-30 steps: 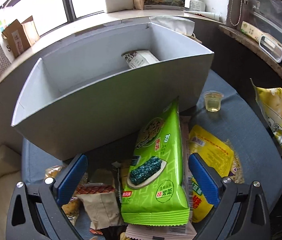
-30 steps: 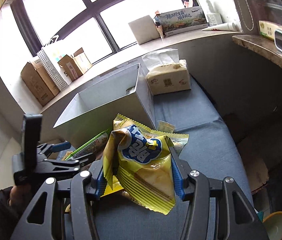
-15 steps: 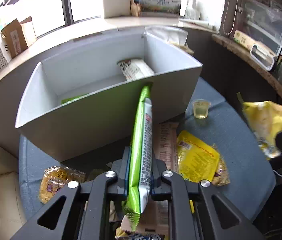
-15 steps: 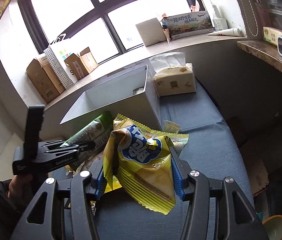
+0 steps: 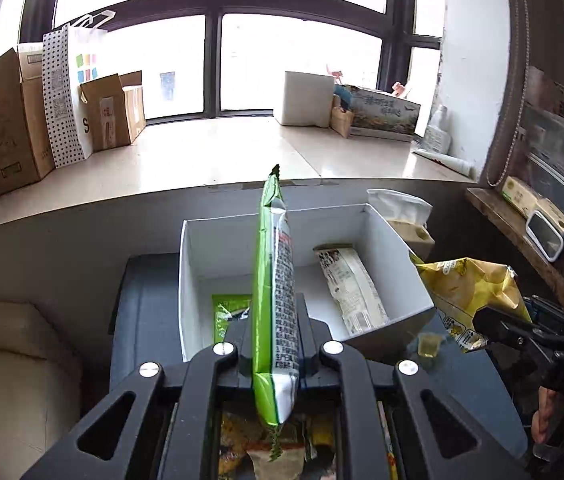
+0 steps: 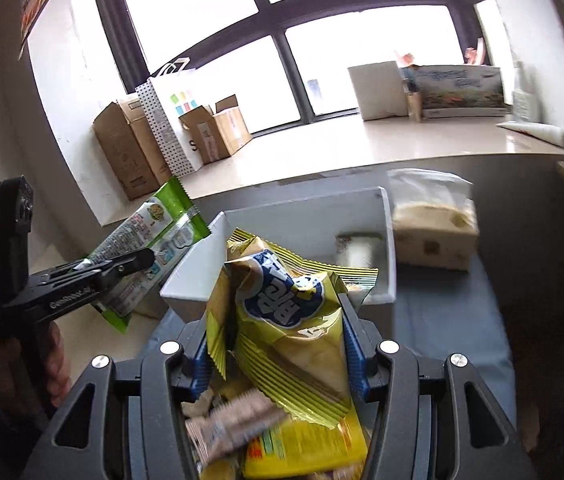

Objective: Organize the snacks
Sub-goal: 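Release the yellow bag and green bar into the white box, then grasp the jelly cup with the right tool while the left tool grasps the cookie bag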

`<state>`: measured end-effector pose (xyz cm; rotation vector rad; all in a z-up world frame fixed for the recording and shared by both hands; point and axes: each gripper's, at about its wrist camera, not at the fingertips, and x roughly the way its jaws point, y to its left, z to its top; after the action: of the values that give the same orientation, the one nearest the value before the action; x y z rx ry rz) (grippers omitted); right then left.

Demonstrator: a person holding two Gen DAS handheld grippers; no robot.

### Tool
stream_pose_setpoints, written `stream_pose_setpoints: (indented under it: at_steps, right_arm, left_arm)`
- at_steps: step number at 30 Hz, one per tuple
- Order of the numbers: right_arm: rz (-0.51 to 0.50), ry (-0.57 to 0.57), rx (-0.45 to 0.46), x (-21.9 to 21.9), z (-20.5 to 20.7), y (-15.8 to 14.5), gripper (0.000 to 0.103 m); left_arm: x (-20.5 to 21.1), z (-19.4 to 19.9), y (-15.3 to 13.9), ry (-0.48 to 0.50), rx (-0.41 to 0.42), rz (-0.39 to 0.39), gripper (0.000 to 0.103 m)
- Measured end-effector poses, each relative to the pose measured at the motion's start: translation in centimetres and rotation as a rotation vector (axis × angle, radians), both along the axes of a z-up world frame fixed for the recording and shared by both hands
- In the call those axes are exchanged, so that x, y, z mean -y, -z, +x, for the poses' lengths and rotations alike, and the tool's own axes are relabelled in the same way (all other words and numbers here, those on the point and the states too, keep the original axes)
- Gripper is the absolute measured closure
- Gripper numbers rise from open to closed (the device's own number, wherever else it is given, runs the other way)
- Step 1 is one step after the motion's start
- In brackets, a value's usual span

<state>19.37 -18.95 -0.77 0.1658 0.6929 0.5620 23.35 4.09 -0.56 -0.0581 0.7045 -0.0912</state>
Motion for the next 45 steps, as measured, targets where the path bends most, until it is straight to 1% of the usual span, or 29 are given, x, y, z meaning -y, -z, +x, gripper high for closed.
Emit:
stream_pose_setpoints:
  at_steps: [2, 4, 5, 7, 8, 9, 10, 11, 12, 13, 14, 18, 21, 23, 25, 28, 30, 33, 35, 37, 40, 42, 45]
  right_arm:
    - [-0.014, -0.01, -0.03, -1.5, 3.3, -0.1, 0.046]
    - [-0.032, -0.027, -0.055, -2.8, 6.3, 0.3, 0.046]
    - [-0.06, -0.04, -0.058, -3.6, 7.6, 0.6, 0.046]
    - [-0.126, -0.031, -0.077, -4.8, 9.9, 1.7, 0.045]
    - [-0.135, -0.041, -0.1, -5.1, 10.8, 2.3, 0.043]
    - [-0.13, -0.048, -0.126, -5.1, 11.7, 3.1, 0.032]
    - [-0.123, -0.054, -0.161, -5.1, 12.4, 3.8, 0.014]
    - [-0.127, -0.05, -0.186, -5.2, 12.9, 4.4, 0.007]
    - [-0.131, -0.029, -0.179, -5.1, 13.1, 4.6, 0.0]
    - [-0.124, -0.026, -0.157, -4.9, 13.0, 4.6, 0.0]
    - [-0.122, -0.024, -0.138, -4.6, 12.8, 4.5, 0.0]
    - [-0.095, -0.001, -0.116, -3.3, 12.5, 3.7, 0.0]
    - [-0.083, 0.011, -0.134, -2.0, 11.8, 3.2, 0.0]
    - [-0.06, 0.003, -0.117, -1.3, 10.5, 2.6, 0.0]
    - [-0.006, -0.003, -0.105, -0.3, 8.4, 2.2, 0.0]
    - [0.059, -0.024, -0.129, 1.0, 5.0, 2.7, 0.0]
    - [0.035, 0.002, -0.158, 1.8, 2.6, 3.7, 0.0]
    - [-0.095, 0.078, -0.123, 3.4, -0.7, 5.8, 0.0]
    - [-0.154, 0.109, -0.118, 4.6, -1.6, 7.6, 0.0]
    - [-0.193, 0.154, -0.133, 5.7, -1.4, 9.3, 0.0]
    - [-0.17, 0.182, -0.157, 7.0, 0.2, 11.4, 0.0]
    - [-0.184, 0.178, -0.172, 7.0, 1.7, 12.8, 0.0]
    - [-0.238, 0.178, -0.181, 6.3, 3.9, 14.3, 0.0]
  left_arm:
    - [-0.4, 2.4, 0.4, -0.032, -0.009, 0.027, 0.089]
    - [-0.4, 5.1, 1.6, -0.046, -0.033, 0.046, 0.089]
    - [-0.5, 6.2, 2.3, -0.057, -0.054, 0.049, 0.089]
    - [-0.7, 7.8, 3.6, -0.055, -0.087, 0.04, 0.088]
    - [-0.7, 8.1, 4.2, -0.045, -0.096, 0.041, 0.088]
    - [-0.6, 8.3, 4.6, -0.036, -0.099, 0.049, 0.078]
    - [-0.5, 8.5, 5.0, -0.042, -0.11, 0.066, 0.065]
    - [-0.3, 8.5, 5.3, -0.042, -0.118, 0.087, 0.032]
    - [-0.2, 8.2, 5.4, -0.044, -0.109, 0.104, 0.007]
    - [-0.2, 7.6, 5.2, -0.056, -0.081, 0.122, 0.001]
    - [-0.3, 7.1, 5.1, -0.059, -0.058, 0.127, 0.0]
    - [-1.6, 6.3, 4.4, -0.065, -0.078, 0.065, 0.0]
    - [-2.1, 5.1, 3.6, -0.097, -0.061, 0.085, 0.0]
    - [-2.5, 3.8, 3.1, -0.101, -0.051, 0.084, 0.0]
    - [-2.8, 1.8, 2.4, -0.1, -0.029, 0.07, 0.0]
    - [-3.1, -2.0, 1.8, -0.103, 0.005, 0.062, 0.0]
    - [-3.1, -4.9, 2.2, -0.086, 0.013, 0.051, 0.0]
    - [-2.9, -9.1, 3.5, -0.048, 0.004, 0.007, 0.0]
    - [-2.3, -11.4, 4.6, -0.042, -0.013, 0.005, 0.0]
    - [-1.6, -13.3, 5.7, -0.023, -0.027, -0.003, 0.0]
    - [-0.8, -15.3, 7.0, -0.001, -0.037, -0.044, 0.0]
    - [-0.6, -16.1, 7.7, 0.003, -0.053, -0.067, 0.0]
    - [-0.7, -16.7, 8.4, -0.01, -0.073, -0.078, 0.0]
